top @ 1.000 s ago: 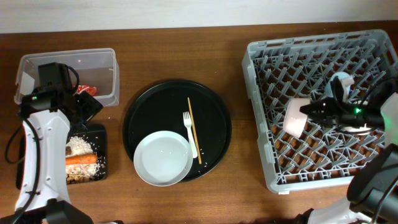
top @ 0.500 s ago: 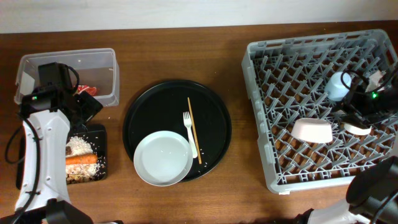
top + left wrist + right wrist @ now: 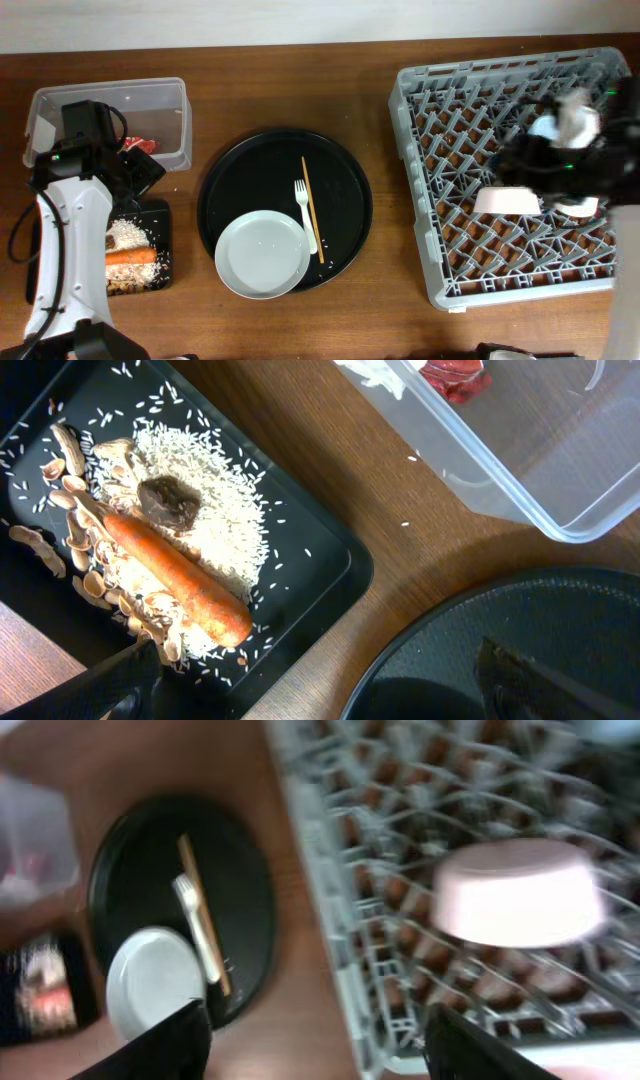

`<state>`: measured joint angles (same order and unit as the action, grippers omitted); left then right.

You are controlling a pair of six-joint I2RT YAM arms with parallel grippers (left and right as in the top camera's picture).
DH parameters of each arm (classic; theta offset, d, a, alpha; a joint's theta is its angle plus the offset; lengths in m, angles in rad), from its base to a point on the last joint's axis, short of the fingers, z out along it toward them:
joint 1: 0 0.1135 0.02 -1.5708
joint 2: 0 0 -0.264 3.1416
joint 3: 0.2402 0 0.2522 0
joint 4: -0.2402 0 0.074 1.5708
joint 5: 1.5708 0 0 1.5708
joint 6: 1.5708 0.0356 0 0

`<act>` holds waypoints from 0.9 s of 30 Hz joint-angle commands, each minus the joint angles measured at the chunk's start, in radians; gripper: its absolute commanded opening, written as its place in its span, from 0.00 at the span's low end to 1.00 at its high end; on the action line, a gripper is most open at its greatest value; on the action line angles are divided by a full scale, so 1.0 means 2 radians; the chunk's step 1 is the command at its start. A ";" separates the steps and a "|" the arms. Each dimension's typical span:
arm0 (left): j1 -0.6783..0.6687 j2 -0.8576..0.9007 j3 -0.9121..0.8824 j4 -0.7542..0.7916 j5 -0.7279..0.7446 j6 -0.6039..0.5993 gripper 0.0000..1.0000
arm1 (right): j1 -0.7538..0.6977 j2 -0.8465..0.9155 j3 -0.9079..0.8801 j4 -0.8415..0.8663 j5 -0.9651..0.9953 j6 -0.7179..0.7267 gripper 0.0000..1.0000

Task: Sort waste into correct bins and load items into the dishwasher rack
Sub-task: 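Open the right gripper, release the pink bowl, and withdraw, then move the right gripper to the white plate rim and grasp it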

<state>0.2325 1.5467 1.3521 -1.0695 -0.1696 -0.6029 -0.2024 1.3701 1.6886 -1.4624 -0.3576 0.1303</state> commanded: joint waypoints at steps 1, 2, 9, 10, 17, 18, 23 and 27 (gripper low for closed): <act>0.002 0.001 0.003 -0.001 -0.002 -0.005 0.99 | 0.121 0.016 0.006 0.015 -0.015 0.000 0.71; 0.002 0.001 0.003 -0.001 -0.002 -0.005 0.99 | 0.160 0.024 0.006 0.023 -0.014 0.005 0.72; 0.002 0.001 0.003 -0.001 -0.002 -0.005 0.99 | 0.356 0.121 0.006 0.093 0.090 0.132 0.70; 0.002 0.001 0.003 -0.001 -0.002 -0.005 0.99 | 0.375 0.140 0.006 0.097 0.095 0.145 0.69; 0.002 0.001 0.003 -0.001 -0.002 -0.005 0.99 | 0.455 0.275 0.006 0.124 0.094 0.191 0.54; 0.002 0.001 0.003 -0.001 -0.002 -0.005 0.99 | 0.464 0.290 0.006 0.130 0.093 0.192 0.53; 0.002 0.001 0.003 -0.001 -0.002 -0.005 0.99 | 0.495 0.343 0.006 0.144 0.093 0.195 0.53; 0.002 0.001 0.003 -0.001 -0.002 -0.005 0.99 | 0.505 0.382 0.005 0.159 0.093 0.205 0.52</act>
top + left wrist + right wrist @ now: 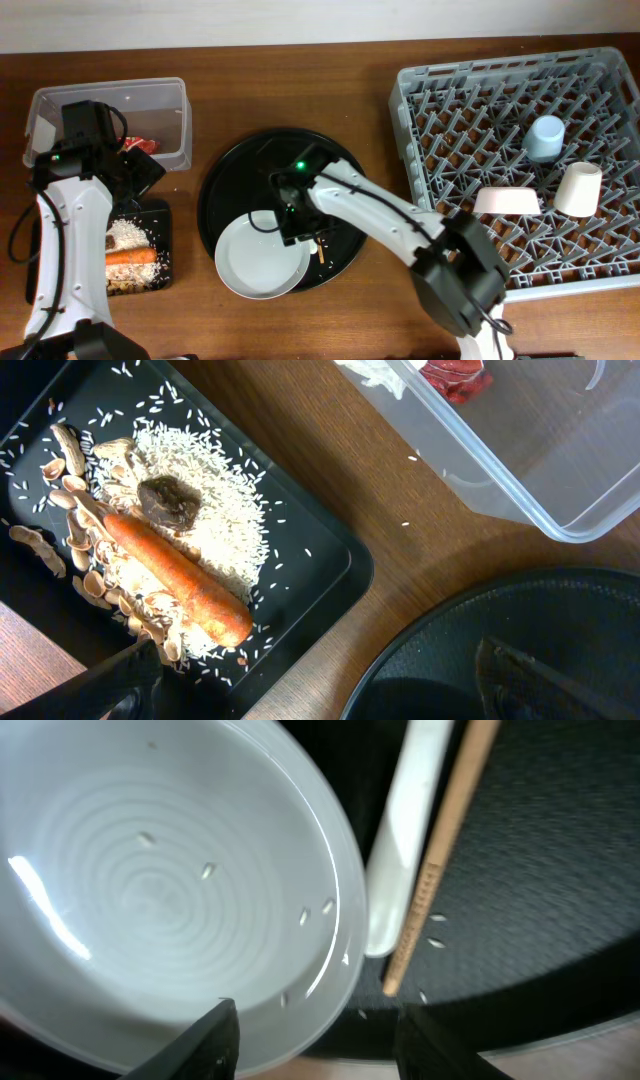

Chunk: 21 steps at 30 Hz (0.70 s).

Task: Sort waste into correct bins and load items into the dishwasher rack
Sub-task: 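Move the right gripper to the white plate rim and grasp it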

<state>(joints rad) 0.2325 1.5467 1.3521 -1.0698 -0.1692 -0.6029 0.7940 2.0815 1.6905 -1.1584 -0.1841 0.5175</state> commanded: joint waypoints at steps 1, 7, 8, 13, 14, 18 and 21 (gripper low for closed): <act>0.002 0.001 0.003 -0.001 -0.002 -0.005 0.99 | 0.007 0.034 0.004 0.010 0.006 0.011 0.50; 0.002 0.001 0.003 0.000 -0.002 -0.005 0.99 | 0.009 0.043 0.003 0.026 0.014 0.011 0.43; 0.002 0.001 0.003 0.000 -0.002 -0.005 0.99 | 0.009 0.043 0.002 0.026 0.024 0.011 0.43; 0.002 0.001 0.003 0.000 -0.002 -0.005 0.99 | 0.009 0.043 -0.008 0.028 0.033 0.012 0.44; 0.002 0.001 0.003 -0.001 -0.002 -0.005 0.99 | 0.009 0.043 -0.012 0.028 0.033 0.012 0.44; 0.002 0.001 0.003 0.000 -0.002 -0.005 0.99 | 0.009 0.043 -0.027 0.028 0.031 0.034 0.44; 0.002 0.001 0.003 0.000 -0.002 -0.005 0.99 | 0.009 0.043 -0.032 0.028 0.024 0.034 0.44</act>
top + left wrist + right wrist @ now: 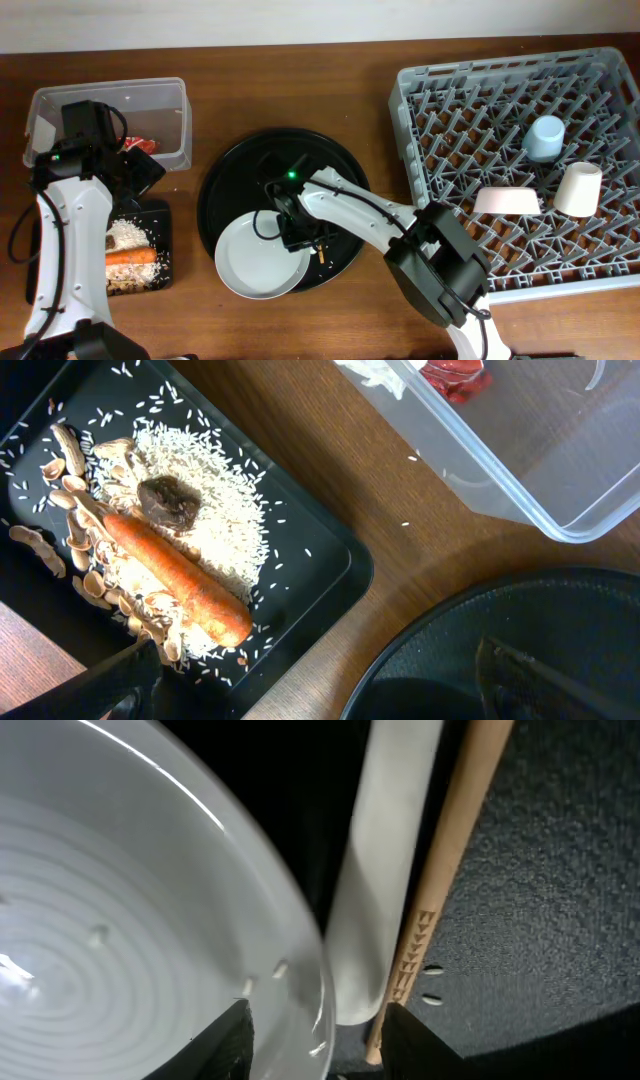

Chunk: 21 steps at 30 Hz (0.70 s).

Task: Sort waste into correct bins and load items into the dishwasher rack
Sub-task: 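Move the right gripper to the white plate rim and grasp it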

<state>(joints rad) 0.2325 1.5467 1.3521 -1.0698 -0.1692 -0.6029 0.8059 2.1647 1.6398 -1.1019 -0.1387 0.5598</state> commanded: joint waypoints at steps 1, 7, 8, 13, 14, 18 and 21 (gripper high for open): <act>0.002 0.001 0.003 -0.001 -0.002 -0.005 0.99 | 0.003 0.002 -0.006 0.000 -0.003 0.013 0.44; 0.002 0.001 0.003 -0.001 -0.002 -0.005 0.99 | 0.003 0.002 -0.006 -0.001 -0.025 0.013 0.40; 0.002 0.001 0.003 -0.001 -0.002 -0.005 0.99 | 0.003 0.002 -0.006 -0.001 -0.028 0.013 0.36; 0.002 0.001 0.003 0.000 -0.002 -0.005 0.99 | 0.003 0.002 -0.006 0.000 -0.030 0.013 0.30; 0.002 0.001 0.003 -0.001 -0.002 -0.005 0.99 | 0.003 0.002 -0.006 0.000 -0.030 0.013 0.30; 0.002 0.001 0.003 0.000 -0.002 -0.005 0.99 | 0.003 0.002 -0.007 0.004 -0.030 0.022 0.28; 0.002 0.001 0.003 0.000 -0.002 -0.005 0.99 | 0.003 0.002 -0.007 0.006 -0.029 0.022 0.29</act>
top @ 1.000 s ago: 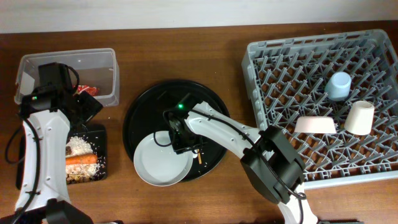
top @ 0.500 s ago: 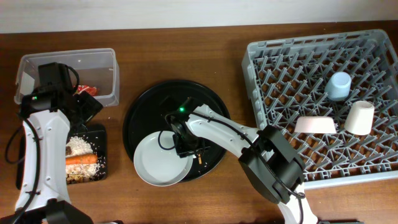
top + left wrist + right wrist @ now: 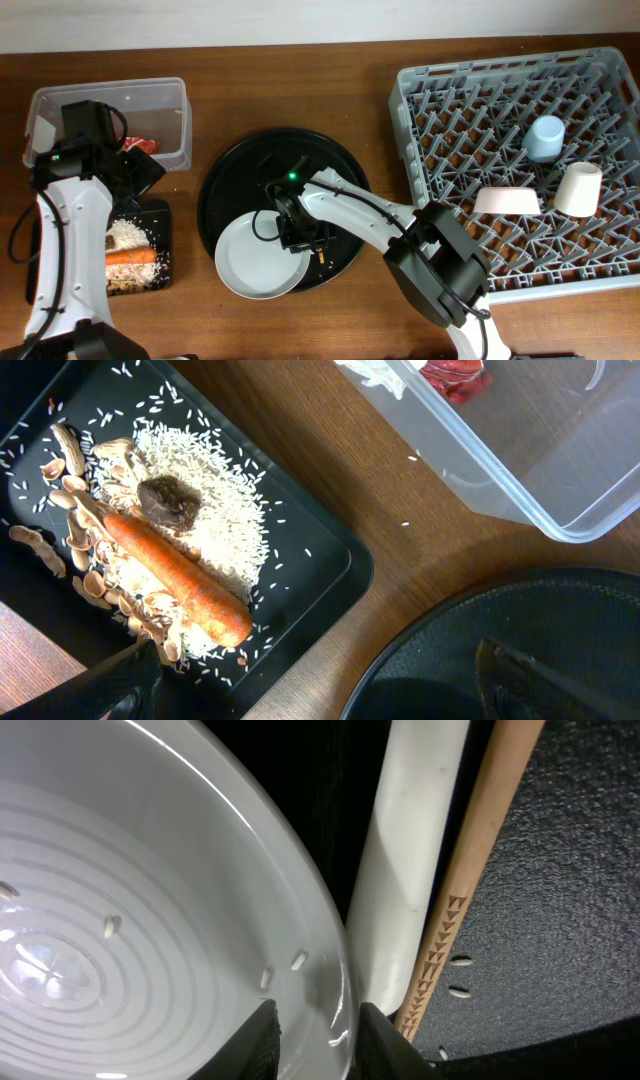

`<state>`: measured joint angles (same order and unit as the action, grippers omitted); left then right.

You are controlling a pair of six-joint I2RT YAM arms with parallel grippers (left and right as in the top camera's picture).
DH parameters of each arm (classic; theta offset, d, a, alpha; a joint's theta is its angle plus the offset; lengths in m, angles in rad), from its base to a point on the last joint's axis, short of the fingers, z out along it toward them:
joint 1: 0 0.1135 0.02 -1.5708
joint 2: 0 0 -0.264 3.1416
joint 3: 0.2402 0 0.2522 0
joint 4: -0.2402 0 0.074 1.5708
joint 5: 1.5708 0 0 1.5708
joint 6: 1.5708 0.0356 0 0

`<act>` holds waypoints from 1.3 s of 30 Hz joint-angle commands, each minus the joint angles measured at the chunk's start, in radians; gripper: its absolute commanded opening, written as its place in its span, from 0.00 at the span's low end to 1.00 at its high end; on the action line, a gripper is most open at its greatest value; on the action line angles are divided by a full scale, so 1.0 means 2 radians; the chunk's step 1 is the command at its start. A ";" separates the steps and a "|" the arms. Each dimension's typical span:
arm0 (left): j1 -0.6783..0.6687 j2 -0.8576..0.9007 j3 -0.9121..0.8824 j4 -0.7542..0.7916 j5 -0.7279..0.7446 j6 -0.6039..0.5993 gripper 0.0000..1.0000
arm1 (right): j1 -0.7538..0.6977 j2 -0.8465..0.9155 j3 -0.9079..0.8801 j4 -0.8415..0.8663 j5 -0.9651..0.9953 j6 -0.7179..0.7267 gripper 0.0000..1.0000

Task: Sort waste into correct bins and load items into the dishwasher rack
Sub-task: 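Move the right gripper to the white plate rim and grasp it, then lift the white plate and stand it upright in the rack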

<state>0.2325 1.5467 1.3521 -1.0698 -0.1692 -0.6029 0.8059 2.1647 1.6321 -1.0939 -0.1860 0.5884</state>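
A white plate (image 3: pixel 260 264) lies at the front of the round black tray (image 3: pixel 240 175), a few rice grains on it. A white fork (image 3: pixel 299 203) and a wooden chopstick (image 3: pixel 311 205) lie beside it. My right gripper (image 3: pixel 318 1042) straddles the plate's right rim (image 3: pixel 338 982), one finger inside, one outside, shut on it. The fork handle (image 3: pixel 410 870) and the chopstick (image 3: pixel 480 870) run just right of the outer finger. My left gripper (image 3: pixel 320 695) hangs open over the wood between the black food tray (image 3: pixel 330 575) and the round tray.
The food tray holds rice, shells and a carrot (image 3: pixel 175 580). A clear bin (image 3: pixel 165 120) at the far left holds a red wrapper (image 3: pixel 455 378). The grey dishwasher rack (image 3: pixel 410 190) on the right carries a blue cup (image 3: pixel 546 137), a beige cup (image 3: pixel 579 189) and a pale bowl (image 3: pixel 506 201).
My right gripper's fingers have drawn closer together around the plate's rim. The plate, fork and chopstick lie where they were. The left arm has not moved.
My right gripper was open over the rack beside the pale bowl. Then it was at the plate's right edge on the round tray, fingers wide. They stood either side of the rim, and now they are shut on it. The left arm stayed still throughout.
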 commanded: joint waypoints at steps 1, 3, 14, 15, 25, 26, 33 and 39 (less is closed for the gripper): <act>0.002 0.001 0.003 0.000 -0.002 -0.005 0.99 | 0.003 0.002 -0.003 0.002 -0.006 0.008 0.28; 0.002 0.001 0.003 0.000 -0.002 -0.005 0.99 | 0.003 0.002 -0.007 0.006 -0.006 0.008 0.29; 0.002 0.001 0.003 0.000 -0.002 -0.005 0.99 | 0.003 0.002 -0.015 0.017 -0.006 0.010 0.15; 0.002 0.001 0.003 0.000 -0.002 -0.005 0.99 | 0.002 0.002 -0.015 0.016 -0.005 0.010 0.11; 0.002 0.001 0.003 -0.001 -0.002 -0.005 0.99 | -0.046 -0.022 0.003 -0.021 0.003 0.004 0.04; 0.002 0.001 0.003 -0.001 -0.002 -0.005 0.99 | -0.051 -0.026 0.007 -0.023 0.001 -0.003 0.04; 0.002 0.001 0.003 0.000 -0.002 -0.005 0.99 | -0.108 -0.090 0.037 -0.040 -0.002 -0.044 0.04; 0.002 0.001 0.003 0.000 -0.002 -0.005 0.99 | -0.183 -0.151 0.065 -0.070 -0.002 -0.087 0.04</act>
<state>0.2325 1.5467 1.3521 -1.0698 -0.1692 -0.6029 0.5163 1.9491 1.7126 -1.2133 -0.2001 0.4858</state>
